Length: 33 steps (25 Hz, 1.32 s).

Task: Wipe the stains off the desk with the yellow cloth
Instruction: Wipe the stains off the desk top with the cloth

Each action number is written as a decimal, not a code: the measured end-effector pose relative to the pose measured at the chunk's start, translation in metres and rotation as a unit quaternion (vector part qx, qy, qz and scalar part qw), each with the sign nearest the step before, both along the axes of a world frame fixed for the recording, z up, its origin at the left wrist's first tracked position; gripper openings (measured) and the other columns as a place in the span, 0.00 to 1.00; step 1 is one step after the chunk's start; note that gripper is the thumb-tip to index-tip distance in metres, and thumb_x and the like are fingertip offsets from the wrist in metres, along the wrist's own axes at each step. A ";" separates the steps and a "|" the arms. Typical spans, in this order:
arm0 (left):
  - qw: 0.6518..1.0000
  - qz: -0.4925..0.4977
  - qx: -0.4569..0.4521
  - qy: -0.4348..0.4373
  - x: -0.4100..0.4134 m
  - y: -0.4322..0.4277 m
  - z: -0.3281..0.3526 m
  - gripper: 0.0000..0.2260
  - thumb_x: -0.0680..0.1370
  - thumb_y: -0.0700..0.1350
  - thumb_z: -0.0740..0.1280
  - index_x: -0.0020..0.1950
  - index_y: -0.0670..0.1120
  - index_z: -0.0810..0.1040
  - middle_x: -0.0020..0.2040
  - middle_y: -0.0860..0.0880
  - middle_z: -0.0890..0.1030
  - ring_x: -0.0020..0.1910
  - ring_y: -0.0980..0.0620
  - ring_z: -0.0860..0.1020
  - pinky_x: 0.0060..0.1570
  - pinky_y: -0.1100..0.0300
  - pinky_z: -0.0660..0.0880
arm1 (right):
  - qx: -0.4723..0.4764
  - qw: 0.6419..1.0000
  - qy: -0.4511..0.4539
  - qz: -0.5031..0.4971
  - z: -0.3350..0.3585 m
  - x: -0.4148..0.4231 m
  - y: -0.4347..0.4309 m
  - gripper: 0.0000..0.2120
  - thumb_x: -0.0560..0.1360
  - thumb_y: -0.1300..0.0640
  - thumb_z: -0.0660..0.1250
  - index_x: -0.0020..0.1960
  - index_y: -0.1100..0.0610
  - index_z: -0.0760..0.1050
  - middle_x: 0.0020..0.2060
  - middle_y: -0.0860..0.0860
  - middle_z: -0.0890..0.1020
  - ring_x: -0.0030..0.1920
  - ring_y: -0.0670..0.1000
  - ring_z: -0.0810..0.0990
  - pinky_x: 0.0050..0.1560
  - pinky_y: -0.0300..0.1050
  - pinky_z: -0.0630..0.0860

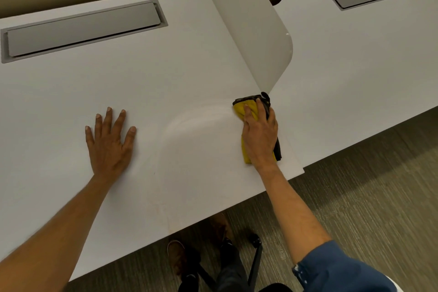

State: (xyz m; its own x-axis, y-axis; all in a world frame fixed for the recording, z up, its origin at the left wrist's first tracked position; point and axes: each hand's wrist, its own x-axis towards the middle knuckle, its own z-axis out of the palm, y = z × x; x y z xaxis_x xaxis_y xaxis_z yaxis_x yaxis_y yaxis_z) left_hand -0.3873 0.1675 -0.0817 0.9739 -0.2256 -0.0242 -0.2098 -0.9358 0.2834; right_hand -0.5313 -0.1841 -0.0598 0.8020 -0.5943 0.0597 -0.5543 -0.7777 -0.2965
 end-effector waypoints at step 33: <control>0.996 -0.090 -0.015 0.006 -0.016 -0.185 0.047 0.25 0.86 0.57 0.49 0.82 0.52 0.58 0.85 0.48 0.50 0.84 0.45 0.47 0.79 0.44 0.39 | 0.036 0.999 0.022 -0.035 0.009 -0.088 -0.016 0.26 0.78 0.61 0.64 0.74 0.46 0.68 0.78 0.51 0.62 0.69 0.61 0.68 0.64 0.53 0.70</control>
State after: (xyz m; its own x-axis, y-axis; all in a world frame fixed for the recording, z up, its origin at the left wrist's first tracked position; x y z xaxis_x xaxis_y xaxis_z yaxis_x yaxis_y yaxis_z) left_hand -0.4032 -0.0175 -0.0343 0.9173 -0.3974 -0.0262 -0.3699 -0.8746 0.3135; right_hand -0.6196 -0.2003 -0.0504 0.7599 -0.6498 -0.0192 -0.6195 -0.7148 -0.3246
